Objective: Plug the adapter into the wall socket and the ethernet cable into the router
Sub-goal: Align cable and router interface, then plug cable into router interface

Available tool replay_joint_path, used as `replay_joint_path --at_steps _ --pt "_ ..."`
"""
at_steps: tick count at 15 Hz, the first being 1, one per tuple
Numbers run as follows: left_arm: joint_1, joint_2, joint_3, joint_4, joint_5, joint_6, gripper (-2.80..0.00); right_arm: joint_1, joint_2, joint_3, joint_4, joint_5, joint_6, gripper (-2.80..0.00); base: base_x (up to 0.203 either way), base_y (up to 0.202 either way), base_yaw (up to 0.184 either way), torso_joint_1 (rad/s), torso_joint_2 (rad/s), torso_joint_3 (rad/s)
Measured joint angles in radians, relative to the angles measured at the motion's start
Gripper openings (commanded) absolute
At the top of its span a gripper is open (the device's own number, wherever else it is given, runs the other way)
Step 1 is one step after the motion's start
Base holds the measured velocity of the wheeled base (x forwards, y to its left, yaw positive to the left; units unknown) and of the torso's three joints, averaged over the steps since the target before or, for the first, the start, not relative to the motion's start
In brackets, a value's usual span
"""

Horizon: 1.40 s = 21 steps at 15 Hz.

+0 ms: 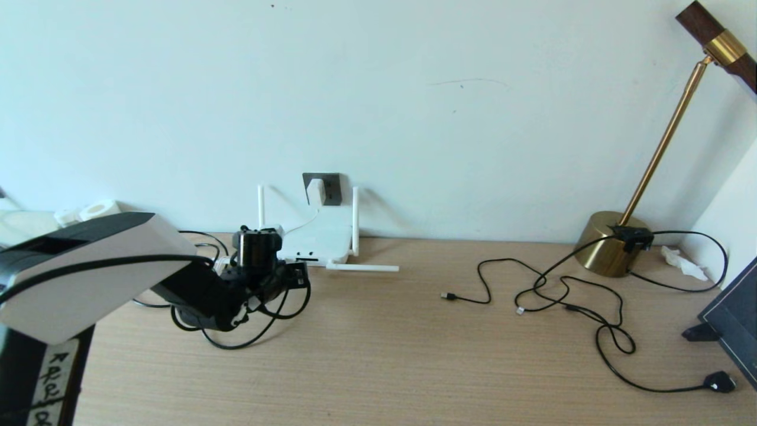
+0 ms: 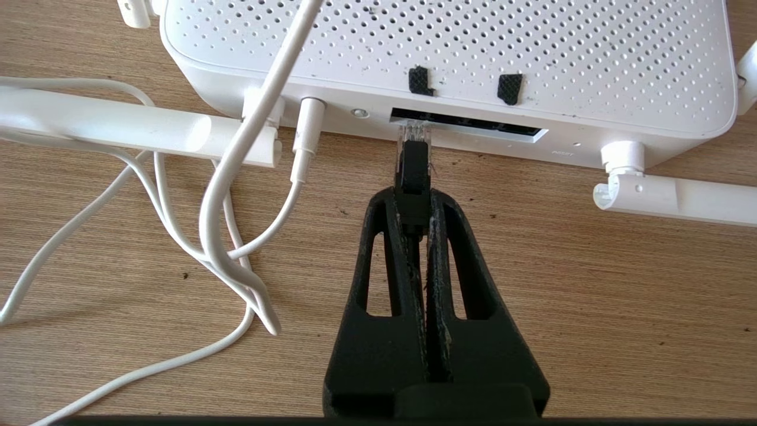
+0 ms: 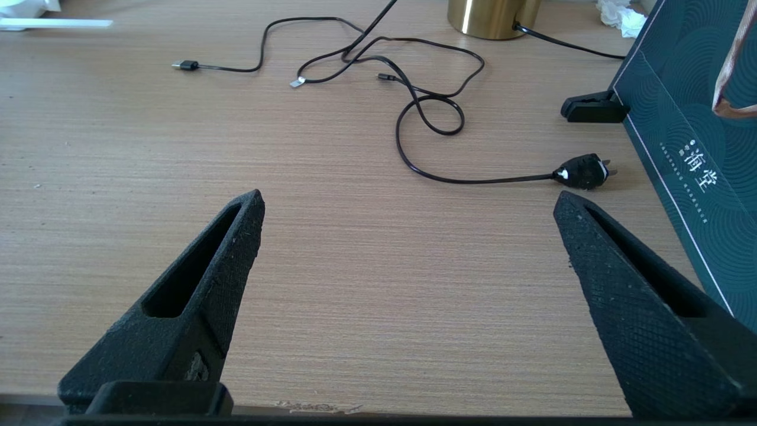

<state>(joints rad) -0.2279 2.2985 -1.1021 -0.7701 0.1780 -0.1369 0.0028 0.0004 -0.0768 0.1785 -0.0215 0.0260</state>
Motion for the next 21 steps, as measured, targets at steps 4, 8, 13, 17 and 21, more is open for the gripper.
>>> replay_joint_path --at_steps 4,8,13,17,21 --pt "-0.001 0.001 0.0 0.0 0.0 0.0 -2.8 0.0 0.0 0.0 0.0 0.0 0.0 0.0 0.0 0.0 0.0 0.0 0.0 0.0" --pt "-0.001 0.0 0.001 0.0 0.001 0.0 -2.8 0.0 0.0 0.0 0.0 0.0 0.0 0.0 0.0 0.0 0.0 0.0 0.0 0.0" --pt "0.0 -0.001 0.001 0.0 0.001 0.0 -2.8 0.0 0.0 0.0 0.0 0.0 0.0 0.0 0.0 0.0 0.0 0.0 0.0 0.0" --pt "0.0 -0.004 -0.001 0.0 0.001 0.0 -2.8 0.0 0.0 0.0 0.0 0.0 0.0 0.0 0.0 0.0 0.0 0.0 0.0 0.0" --pt "0.001 -0.006 -0.001 0.0 0.001 0.0 -2.8 0.0 0.0 0.003 0.0 0.0 0.0 0.0 0.0 0.0 0.0 0.0 0.0 0.0"
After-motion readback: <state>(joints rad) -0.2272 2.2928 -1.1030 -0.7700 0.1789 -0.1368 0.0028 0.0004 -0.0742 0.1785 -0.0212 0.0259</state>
